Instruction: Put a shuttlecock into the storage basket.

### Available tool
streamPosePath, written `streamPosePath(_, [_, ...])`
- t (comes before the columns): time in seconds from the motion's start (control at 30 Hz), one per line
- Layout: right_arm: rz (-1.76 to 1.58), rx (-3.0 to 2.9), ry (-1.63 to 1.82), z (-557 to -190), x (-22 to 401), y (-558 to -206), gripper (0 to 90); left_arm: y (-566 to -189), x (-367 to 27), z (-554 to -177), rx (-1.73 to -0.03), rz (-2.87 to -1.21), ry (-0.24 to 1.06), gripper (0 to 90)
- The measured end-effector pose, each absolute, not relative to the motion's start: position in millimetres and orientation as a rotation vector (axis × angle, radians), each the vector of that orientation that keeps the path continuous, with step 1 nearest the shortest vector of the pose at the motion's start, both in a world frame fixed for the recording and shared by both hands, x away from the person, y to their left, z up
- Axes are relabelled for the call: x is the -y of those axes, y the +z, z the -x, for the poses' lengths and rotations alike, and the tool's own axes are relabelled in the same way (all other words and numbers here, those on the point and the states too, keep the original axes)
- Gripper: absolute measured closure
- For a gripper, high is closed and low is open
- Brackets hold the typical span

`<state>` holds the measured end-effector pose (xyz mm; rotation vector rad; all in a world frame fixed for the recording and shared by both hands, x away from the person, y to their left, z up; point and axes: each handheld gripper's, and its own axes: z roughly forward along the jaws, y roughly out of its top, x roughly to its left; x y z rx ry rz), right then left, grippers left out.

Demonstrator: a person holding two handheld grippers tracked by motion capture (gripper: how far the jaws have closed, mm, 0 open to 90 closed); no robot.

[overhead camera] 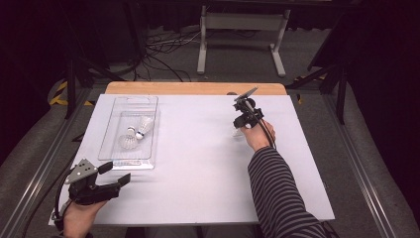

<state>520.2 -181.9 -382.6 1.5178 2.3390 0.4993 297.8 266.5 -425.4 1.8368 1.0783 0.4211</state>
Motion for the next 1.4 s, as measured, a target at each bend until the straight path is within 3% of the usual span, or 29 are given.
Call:
streamPosePath(0.53, [-1.481,-2.384,0.468,-516,176,-383,89.2,-425,-266,-297,-1.073,-1.839,0.428,21.2])
streamPosePath(1.4, [-1.465,-2.357,0.510,-499,204,-364,90.0,-425,-265,-297,-1.078,-1.845,0.426,21.2])
